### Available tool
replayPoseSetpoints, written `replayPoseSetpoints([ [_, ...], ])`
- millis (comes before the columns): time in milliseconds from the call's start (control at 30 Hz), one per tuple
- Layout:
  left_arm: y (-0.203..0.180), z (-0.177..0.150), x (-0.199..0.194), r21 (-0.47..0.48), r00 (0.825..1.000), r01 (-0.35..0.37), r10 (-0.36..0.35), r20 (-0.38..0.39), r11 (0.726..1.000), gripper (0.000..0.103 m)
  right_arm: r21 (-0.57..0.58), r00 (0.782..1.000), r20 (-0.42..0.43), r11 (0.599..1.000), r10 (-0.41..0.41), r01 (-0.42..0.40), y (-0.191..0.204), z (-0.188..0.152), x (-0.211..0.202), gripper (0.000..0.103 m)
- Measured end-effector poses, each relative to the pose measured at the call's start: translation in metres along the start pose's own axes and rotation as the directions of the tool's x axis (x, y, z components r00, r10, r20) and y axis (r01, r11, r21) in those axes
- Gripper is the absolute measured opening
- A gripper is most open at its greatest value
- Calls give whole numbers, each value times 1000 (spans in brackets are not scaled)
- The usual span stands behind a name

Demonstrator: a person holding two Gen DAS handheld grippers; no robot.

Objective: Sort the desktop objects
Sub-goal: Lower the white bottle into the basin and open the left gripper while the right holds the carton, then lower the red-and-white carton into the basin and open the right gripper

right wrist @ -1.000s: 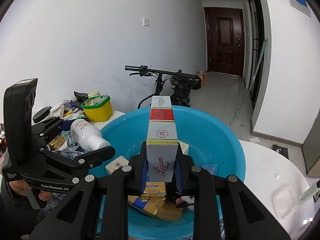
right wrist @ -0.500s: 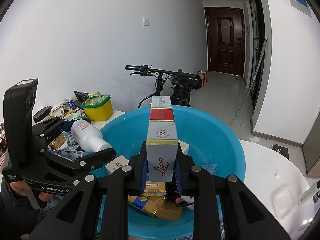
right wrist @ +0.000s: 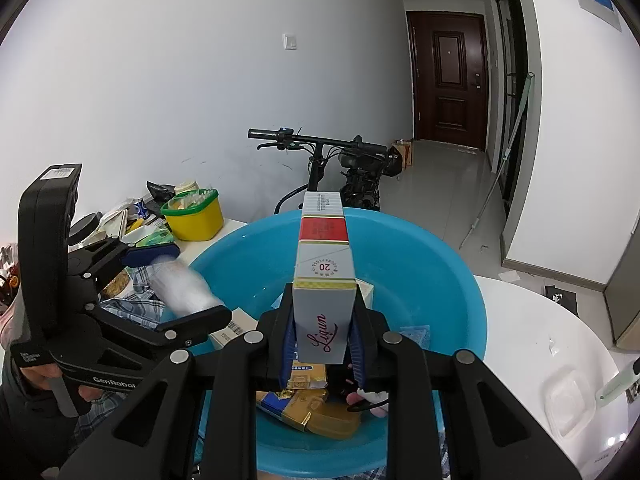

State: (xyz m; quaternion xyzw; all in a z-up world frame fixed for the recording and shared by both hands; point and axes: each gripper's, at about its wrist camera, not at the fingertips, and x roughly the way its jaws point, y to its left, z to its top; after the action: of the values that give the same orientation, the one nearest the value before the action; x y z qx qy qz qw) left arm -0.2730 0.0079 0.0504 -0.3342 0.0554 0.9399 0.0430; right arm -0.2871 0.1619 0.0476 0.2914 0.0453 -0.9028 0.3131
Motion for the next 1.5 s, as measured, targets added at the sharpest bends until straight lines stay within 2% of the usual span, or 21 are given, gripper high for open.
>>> replayPoseSetpoints([
  [133,2,2,-7,-15,999,23,-23,30,1000,103,1,1000,2,1000,-1,1,0,0,-1,21],
  [433,11,5,-13,-57,998,48,-45,42,997,103,-1,1000,-1,1000,-3,3,1,1,1,21],
  [1500,8,6,-15,-40,999,36,-34,42,999,103,-6,1000,-8,1000,16,-16,2,0,1,21],
])
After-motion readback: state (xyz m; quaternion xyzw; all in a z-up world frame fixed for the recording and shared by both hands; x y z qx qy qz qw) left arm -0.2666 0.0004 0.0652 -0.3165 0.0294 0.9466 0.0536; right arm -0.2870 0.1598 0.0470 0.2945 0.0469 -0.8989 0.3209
